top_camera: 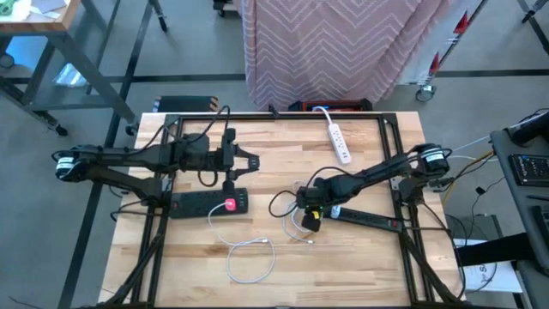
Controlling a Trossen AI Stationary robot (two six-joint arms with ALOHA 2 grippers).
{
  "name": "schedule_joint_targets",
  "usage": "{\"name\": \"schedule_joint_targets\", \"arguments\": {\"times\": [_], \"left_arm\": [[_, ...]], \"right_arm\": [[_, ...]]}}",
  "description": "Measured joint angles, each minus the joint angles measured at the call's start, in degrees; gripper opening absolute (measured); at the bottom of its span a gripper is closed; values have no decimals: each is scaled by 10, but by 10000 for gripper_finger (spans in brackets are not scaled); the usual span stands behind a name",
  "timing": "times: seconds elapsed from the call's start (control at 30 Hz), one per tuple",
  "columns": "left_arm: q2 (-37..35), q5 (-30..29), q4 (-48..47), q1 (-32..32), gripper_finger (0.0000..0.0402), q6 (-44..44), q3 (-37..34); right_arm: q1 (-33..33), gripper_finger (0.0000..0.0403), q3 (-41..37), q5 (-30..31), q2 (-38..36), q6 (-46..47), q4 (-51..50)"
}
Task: Insert USB
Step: Insert the white charger cable into the black charger adapter
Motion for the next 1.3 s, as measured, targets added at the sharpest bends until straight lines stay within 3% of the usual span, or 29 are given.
{"name": "schedule_joint_targets", "arguments": {"times": [0.2, 0.37, 0.5, 0.63, 0.83, 1.07, 1.3], "left_arm": [[-28, 0, -45, -1, 134, -12, 0], [-36, 0, -52, -5, 134, -8, 0], [-37, 0, -54, -5, 134, 4, 0], [-39, 0, -57, -5, 134, 23, 0], [-50, 0, -80, -5, 134, 46, 0], [-51, 0, -86, -5, 134, 65, 0], [-58, 0, -96, -5, 134, 100, 3]], "right_arm": [[-3, 4, 98, 20, -29, -17, -112], [-19, 1, 203, 101, -62, -83, -203], [-77, 1, 258, 168, -83, -142, -242], [-161, 1, 278, 147, -96, -208, -230], [-246, 0, 237, 17, -77, -284, -186], [-245, 0, 171, -17, -5, -318, -234], [-225, 10, 172, -14, 40, -301, -334]]}}
